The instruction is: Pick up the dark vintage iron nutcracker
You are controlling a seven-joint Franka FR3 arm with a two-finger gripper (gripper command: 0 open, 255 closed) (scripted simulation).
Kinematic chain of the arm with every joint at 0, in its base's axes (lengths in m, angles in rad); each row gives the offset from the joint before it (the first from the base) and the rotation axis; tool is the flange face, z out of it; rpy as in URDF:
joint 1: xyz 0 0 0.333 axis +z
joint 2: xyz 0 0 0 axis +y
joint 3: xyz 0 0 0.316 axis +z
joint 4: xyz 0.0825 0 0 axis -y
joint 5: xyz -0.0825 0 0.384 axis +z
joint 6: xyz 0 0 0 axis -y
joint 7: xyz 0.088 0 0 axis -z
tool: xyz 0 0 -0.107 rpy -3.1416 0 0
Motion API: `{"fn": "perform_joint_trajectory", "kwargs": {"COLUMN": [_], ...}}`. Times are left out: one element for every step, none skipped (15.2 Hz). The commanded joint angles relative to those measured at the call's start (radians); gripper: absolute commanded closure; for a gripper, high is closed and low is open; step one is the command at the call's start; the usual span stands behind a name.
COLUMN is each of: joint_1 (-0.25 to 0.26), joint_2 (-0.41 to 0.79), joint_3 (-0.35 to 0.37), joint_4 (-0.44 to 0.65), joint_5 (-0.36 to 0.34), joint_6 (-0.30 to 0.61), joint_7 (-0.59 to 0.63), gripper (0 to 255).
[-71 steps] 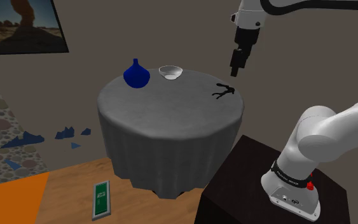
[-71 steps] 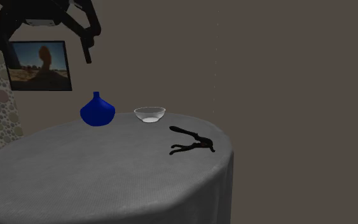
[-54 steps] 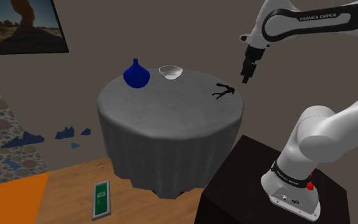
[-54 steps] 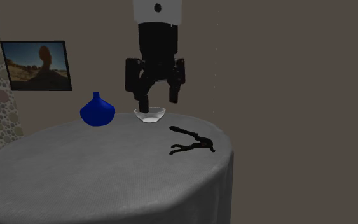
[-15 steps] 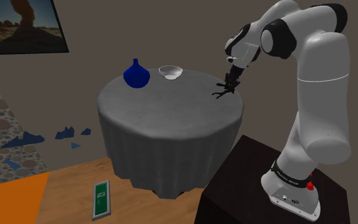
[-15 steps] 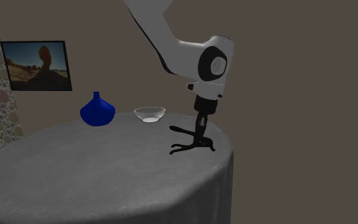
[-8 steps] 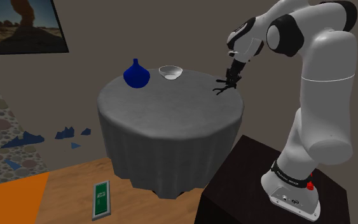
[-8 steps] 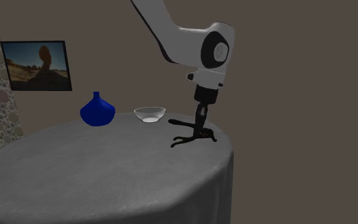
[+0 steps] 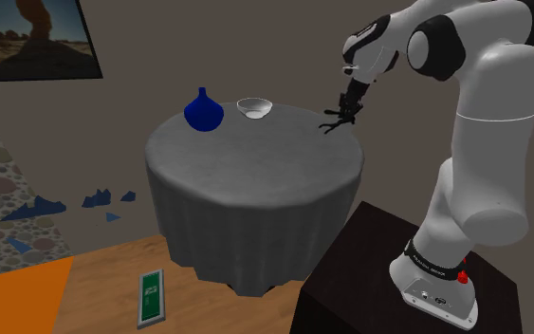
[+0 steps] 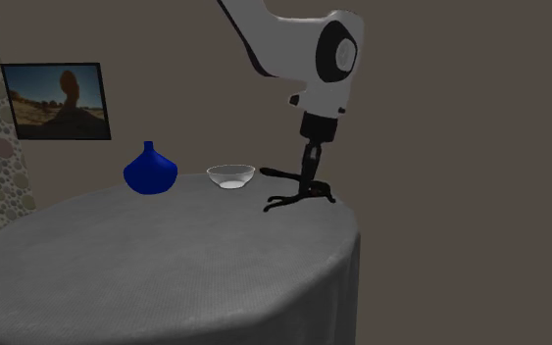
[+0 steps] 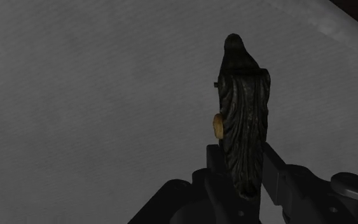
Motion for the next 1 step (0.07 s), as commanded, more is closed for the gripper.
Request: {"fn": "perform_joint_trajectory", "kwargs": {"joint_1": [0.006], "joint_2": [-0.006], "joint_3": [-0.005], "joint_4": [0.004], "joint_5": [-0.008], "joint_6": [-0.006], "joint_7": [0.007], "gripper": [255]}}
